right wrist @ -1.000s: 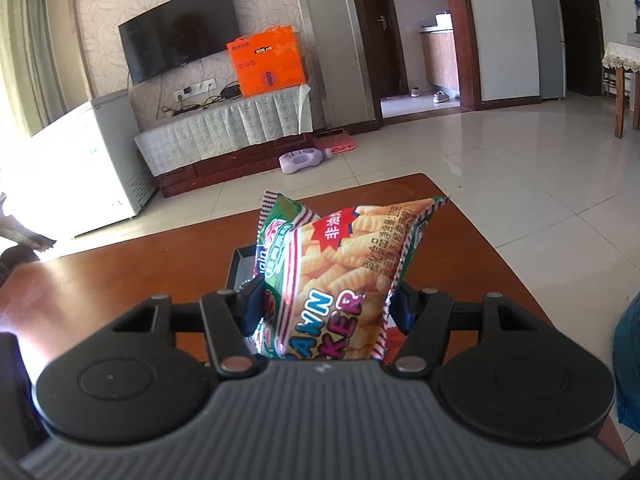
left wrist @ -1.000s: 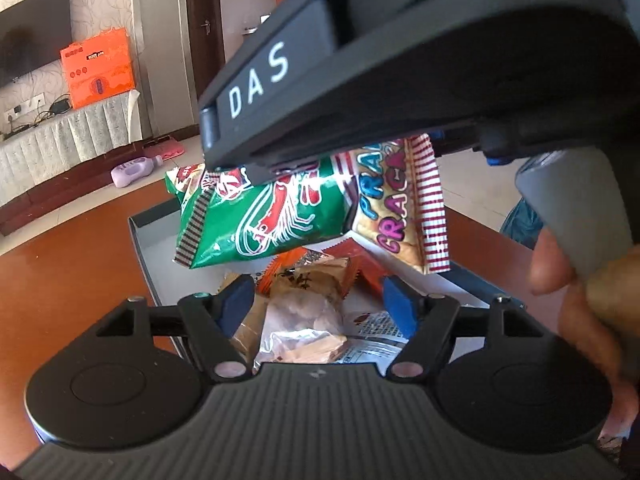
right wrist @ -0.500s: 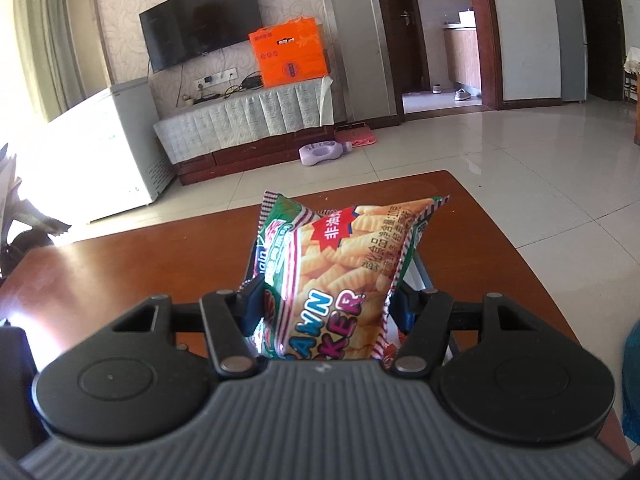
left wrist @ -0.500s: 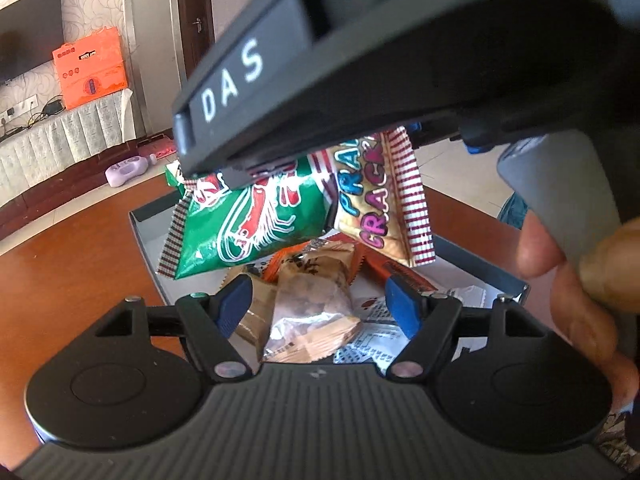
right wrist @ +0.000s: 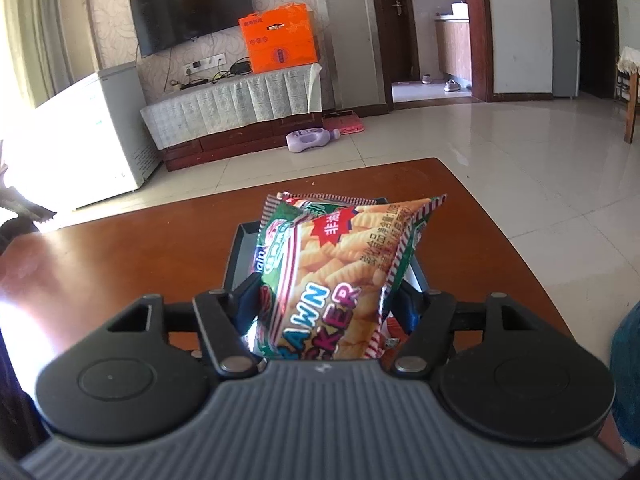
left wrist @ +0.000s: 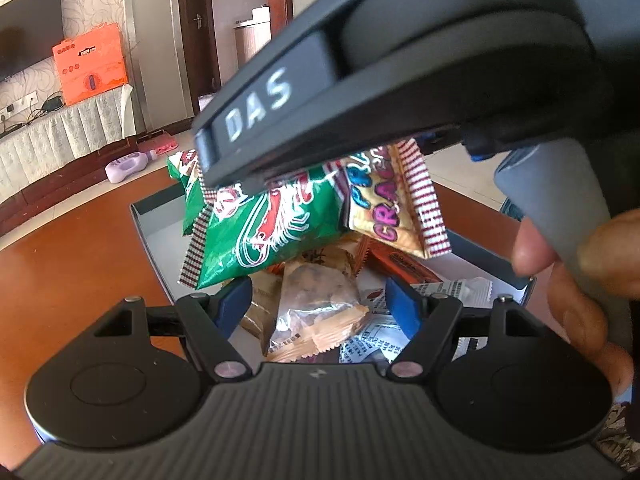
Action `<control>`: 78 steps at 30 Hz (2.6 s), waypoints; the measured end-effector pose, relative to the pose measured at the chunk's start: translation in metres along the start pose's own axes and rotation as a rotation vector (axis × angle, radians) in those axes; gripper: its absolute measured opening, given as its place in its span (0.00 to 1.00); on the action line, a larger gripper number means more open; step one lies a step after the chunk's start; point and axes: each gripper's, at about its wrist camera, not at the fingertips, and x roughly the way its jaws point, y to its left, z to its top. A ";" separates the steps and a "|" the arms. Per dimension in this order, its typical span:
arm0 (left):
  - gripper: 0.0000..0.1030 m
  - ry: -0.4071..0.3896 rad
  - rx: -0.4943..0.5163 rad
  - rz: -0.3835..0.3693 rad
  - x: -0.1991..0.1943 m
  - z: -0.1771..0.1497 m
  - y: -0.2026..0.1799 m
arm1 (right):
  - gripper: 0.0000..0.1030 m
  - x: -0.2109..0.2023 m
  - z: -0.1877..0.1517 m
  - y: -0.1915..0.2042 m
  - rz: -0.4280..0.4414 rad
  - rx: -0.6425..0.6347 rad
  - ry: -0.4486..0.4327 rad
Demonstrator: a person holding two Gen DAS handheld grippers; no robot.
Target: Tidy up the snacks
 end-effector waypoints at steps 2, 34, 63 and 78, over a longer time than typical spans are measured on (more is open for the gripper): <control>0.75 0.003 -0.009 0.001 0.000 -0.002 0.001 | 0.67 0.000 0.000 -0.002 0.022 0.031 -0.015; 0.76 -0.003 -0.023 -0.009 0.011 -0.005 0.006 | 0.31 0.010 -0.011 -0.019 0.033 0.087 0.023; 1.00 0.000 0.010 0.025 0.009 -0.009 -0.015 | 0.33 -0.011 -0.030 0.002 -0.109 -0.038 0.111; 1.00 0.020 -0.073 0.030 0.008 -0.020 -0.022 | 0.51 -0.027 -0.045 -0.005 -0.150 -0.014 0.140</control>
